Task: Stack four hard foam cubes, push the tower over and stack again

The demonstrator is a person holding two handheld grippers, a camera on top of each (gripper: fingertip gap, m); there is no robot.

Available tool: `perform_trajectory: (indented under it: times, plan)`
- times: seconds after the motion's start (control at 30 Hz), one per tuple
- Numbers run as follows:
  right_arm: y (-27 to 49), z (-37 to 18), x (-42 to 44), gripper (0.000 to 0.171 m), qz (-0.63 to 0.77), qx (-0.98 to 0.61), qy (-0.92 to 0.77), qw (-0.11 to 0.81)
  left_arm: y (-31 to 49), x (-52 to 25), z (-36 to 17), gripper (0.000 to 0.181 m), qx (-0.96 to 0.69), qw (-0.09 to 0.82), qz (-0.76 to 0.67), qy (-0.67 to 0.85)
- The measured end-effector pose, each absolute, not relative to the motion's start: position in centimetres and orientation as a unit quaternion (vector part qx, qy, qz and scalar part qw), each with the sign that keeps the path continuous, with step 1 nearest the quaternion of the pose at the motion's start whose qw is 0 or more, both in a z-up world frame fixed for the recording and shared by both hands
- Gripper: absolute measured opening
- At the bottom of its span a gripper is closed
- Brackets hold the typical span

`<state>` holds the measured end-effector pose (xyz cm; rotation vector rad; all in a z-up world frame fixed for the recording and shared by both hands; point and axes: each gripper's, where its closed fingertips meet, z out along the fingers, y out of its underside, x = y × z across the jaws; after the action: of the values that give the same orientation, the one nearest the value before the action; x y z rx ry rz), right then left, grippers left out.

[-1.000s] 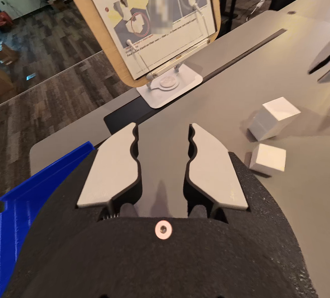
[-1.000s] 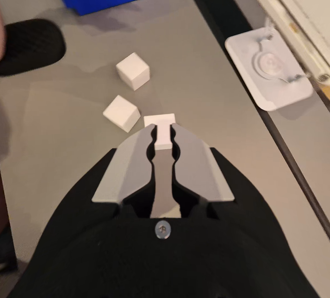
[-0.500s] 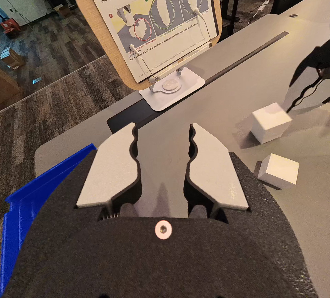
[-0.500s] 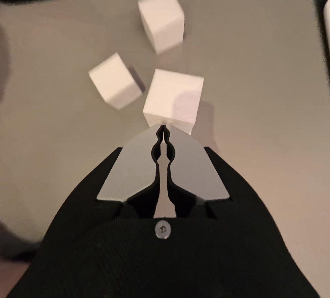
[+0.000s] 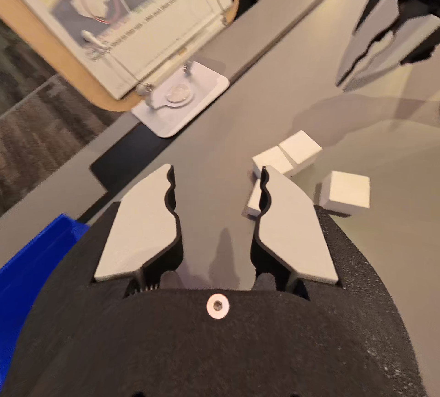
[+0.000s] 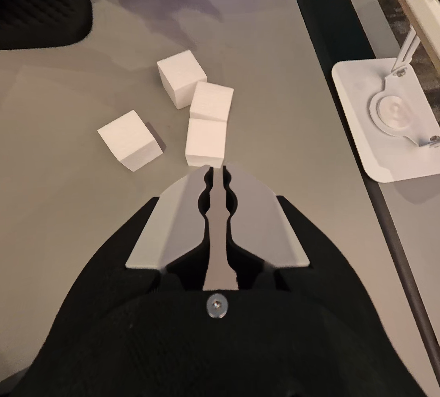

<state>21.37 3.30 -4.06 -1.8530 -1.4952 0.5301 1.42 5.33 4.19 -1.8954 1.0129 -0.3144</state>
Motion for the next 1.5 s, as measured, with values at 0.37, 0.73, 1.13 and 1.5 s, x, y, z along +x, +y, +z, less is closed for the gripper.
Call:
perform_trajectory:
  times: [0.37, 0.73, 1.13, 1.5]
  plan:
    - [4.0, -5.4, 23.4, 0.011, 0.183, -0.733, -0.57, 0.324, 3.3, 5.5, -8.1, 0.089, -0.762, 0.274, -0.103, 0.578]
    - [4.4, -5.0, 24.4, 0.012, 0.18, -0.737, -0.563, 0.327, 3.0, 5.7, -13.2, 0.069, -0.761, 0.188, -0.048, 0.619]
    - [4.6, -5.2, 25.3, 0.012, 0.181, -0.745, -0.557, 0.318, 3.3, 6.5, -6.6, 0.058, -0.747, 0.286, -0.096, 0.592]
    - [4.8, -5.5, 25.5, 0.012, 0.168, -0.751, -0.558, 0.31, 4.6, 10.9, -5.8, 0.058, -0.879, 0.27, -0.204, 0.336]
